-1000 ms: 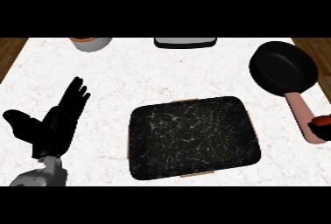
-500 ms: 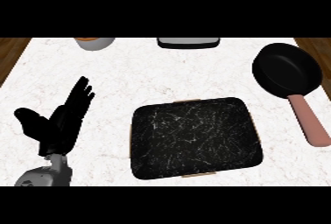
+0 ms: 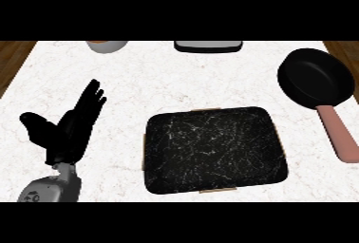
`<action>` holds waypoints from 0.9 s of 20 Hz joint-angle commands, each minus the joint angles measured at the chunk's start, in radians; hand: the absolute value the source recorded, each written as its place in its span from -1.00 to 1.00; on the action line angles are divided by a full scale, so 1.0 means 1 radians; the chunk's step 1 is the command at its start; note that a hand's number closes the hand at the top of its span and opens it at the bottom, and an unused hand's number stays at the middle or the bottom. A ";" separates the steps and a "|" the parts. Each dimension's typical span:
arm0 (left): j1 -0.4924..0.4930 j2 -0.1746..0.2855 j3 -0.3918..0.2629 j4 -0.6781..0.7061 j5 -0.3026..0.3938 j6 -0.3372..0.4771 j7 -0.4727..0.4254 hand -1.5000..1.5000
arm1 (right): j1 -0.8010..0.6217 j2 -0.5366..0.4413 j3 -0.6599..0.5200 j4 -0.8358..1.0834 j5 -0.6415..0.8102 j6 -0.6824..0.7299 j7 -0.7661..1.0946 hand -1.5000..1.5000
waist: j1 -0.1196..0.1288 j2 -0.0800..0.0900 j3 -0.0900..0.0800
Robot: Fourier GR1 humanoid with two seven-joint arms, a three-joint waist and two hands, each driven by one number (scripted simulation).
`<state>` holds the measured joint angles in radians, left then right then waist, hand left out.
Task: Pick the bell pepper from the tray and place it in the pot
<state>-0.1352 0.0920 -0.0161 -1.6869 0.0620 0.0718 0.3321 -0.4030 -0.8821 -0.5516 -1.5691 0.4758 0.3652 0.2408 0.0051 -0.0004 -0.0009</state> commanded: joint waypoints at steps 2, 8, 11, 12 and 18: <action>-0.040 -0.025 -0.015 0.058 -0.021 0.009 -0.025 0.00 | -0.207 -0.015 0.118 0.087 -0.003 0.008 0.114 1.00 | 0.010 0.003 0.000; -0.050 0.009 0.029 0.035 0.010 -0.014 0.003 0.00 | -0.402 0.002 0.232 0.329 0.078 -0.041 0.155 1.00 | 0.022 0.007 0.000; 0.000 -0.007 -0.010 -0.045 0.002 -0.009 0.044 0.00 | -0.445 0.039 0.273 0.472 0.134 -0.115 0.071 1.00 | 0.028 0.006 0.001; -0.010 -0.034 -0.044 -0.059 -0.043 0.036 0.070 0.00 | -0.449 0.042 0.276 0.529 0.157 -0.142 0.047 1.00 | 0.028 0.007 0.001; 0.024 0.009 0.012 -0.050 0.025 -0.039 0.030 0.00 | -0.523 0.093 0.329 0.694 0.204 -0.182 -0.040 1.00 | 0.021 0.005 0.001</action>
<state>-0.1364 0.0769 -0.0266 -1.7155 0.0574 0.0658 0.3573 -0.8933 -0.8373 -0.2720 -0.9533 0.6396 0.2207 0.2400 0.0273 0.0064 -0.0002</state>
